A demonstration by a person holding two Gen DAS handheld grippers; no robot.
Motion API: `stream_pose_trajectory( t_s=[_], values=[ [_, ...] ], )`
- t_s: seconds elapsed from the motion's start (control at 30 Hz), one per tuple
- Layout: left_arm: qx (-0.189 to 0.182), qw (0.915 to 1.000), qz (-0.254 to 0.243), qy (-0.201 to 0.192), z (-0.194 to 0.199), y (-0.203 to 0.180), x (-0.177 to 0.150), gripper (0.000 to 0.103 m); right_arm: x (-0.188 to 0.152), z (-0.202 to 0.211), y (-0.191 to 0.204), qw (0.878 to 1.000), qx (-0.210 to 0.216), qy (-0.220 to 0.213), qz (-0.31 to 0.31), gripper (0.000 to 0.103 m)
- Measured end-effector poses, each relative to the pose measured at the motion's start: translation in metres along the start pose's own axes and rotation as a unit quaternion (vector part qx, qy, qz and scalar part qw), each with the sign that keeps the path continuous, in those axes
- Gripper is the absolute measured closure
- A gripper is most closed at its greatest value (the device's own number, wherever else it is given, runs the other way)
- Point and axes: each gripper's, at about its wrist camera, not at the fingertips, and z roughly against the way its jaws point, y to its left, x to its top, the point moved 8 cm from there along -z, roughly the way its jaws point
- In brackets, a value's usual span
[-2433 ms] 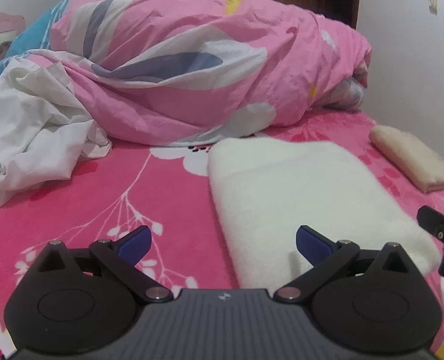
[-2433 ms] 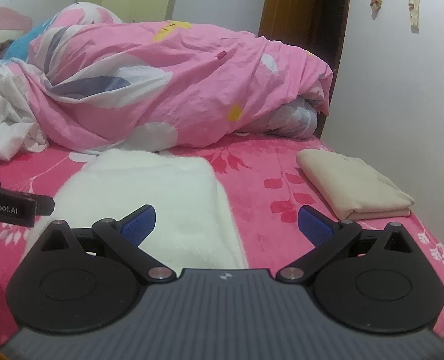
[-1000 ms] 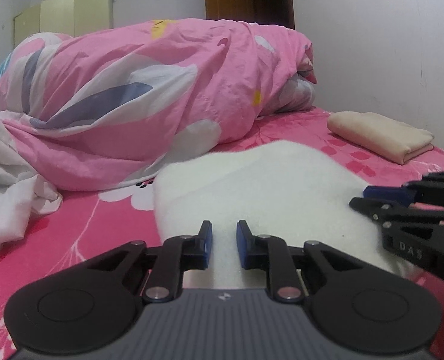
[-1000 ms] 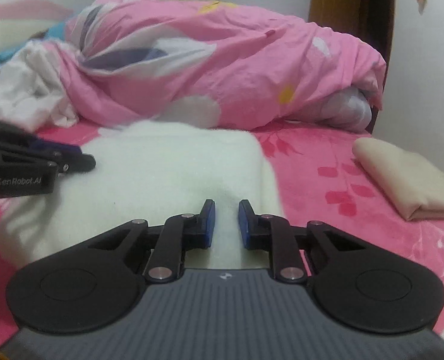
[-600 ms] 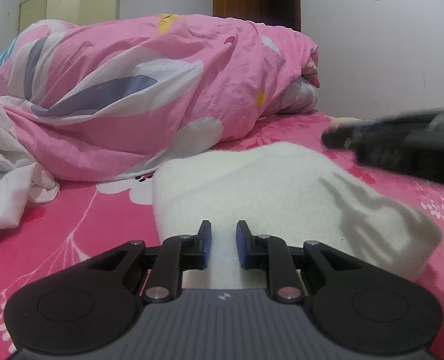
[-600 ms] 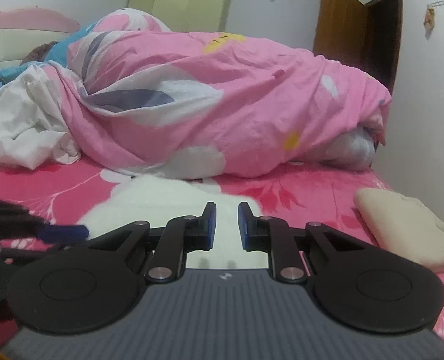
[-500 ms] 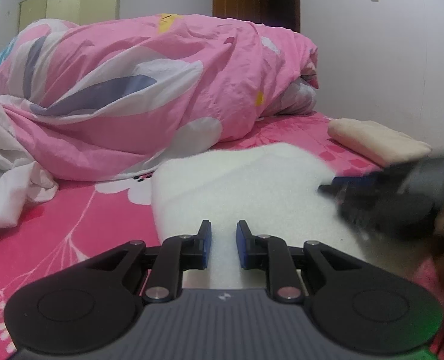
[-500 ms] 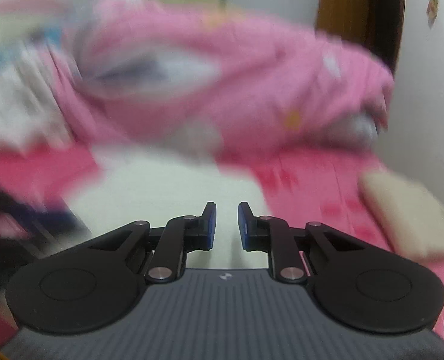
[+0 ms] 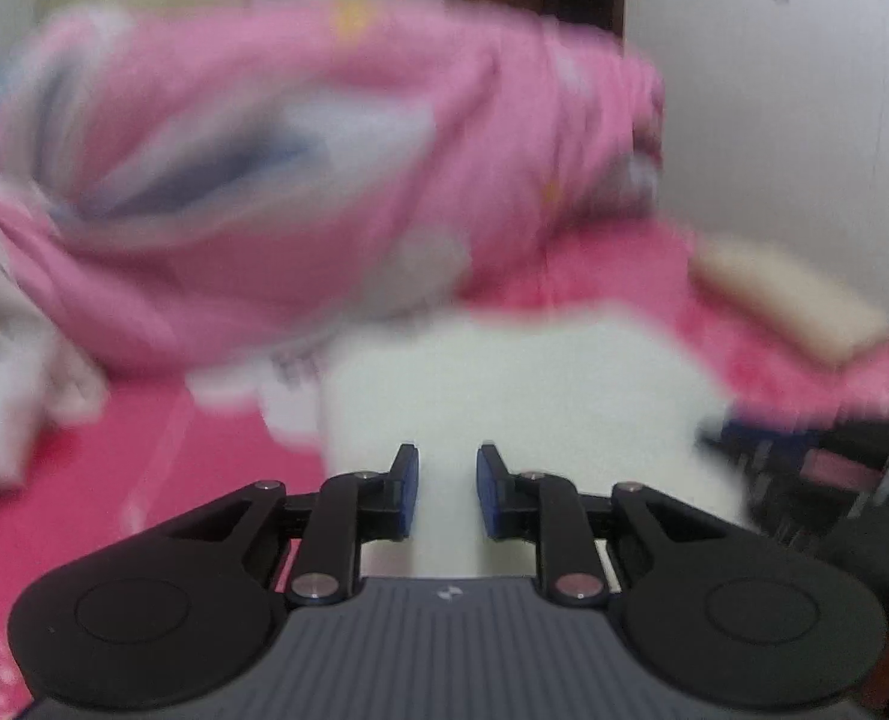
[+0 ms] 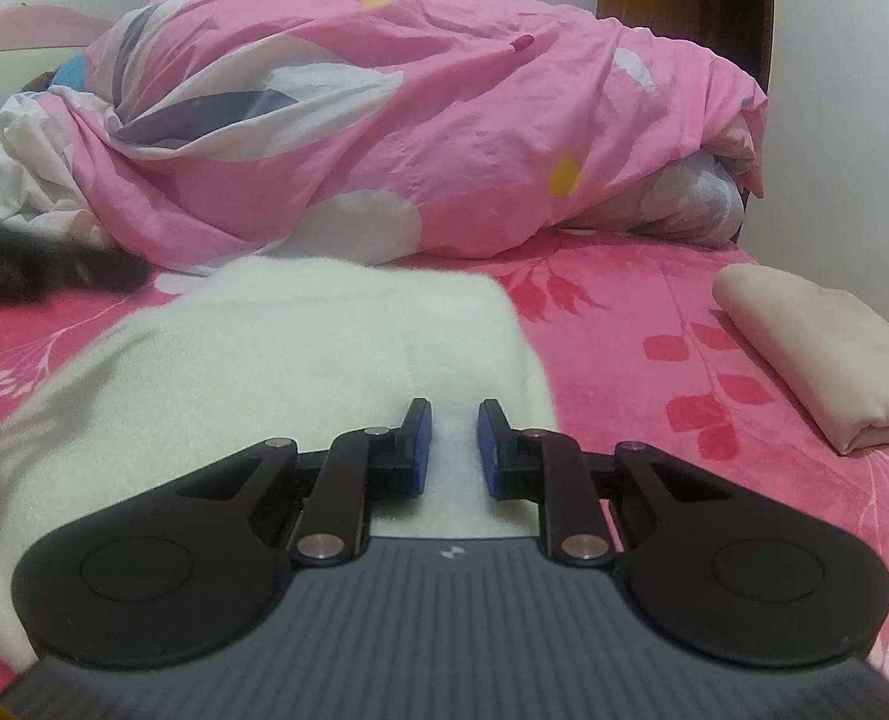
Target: Fold clothes
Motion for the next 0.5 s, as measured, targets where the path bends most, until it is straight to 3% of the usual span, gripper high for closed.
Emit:
stream_pose_trajectory(
  t_s=[0.2,0.4,0.5],
  values=[
    [0.012,0.9995,-0.016,-0.023,0.0,-0.004,-0.006,0.082,0.002,-0.001,-0.002,1.0,0.005,0.007,0.003,0.087],
    [0.012,0.9995,-0.011,-0.028,0.001,-0.003,-0.008,0.082,0.027,0.002,0.002,0.998,0.003,0.059,0.023,0.084],
    [0.01,0.9995,-0.009,-0.028,0.001,-0.003,-0.007,0.082,0.051,0.006,0.006,0.999,0.011,0.041,0.025,0.084]
  ],
)
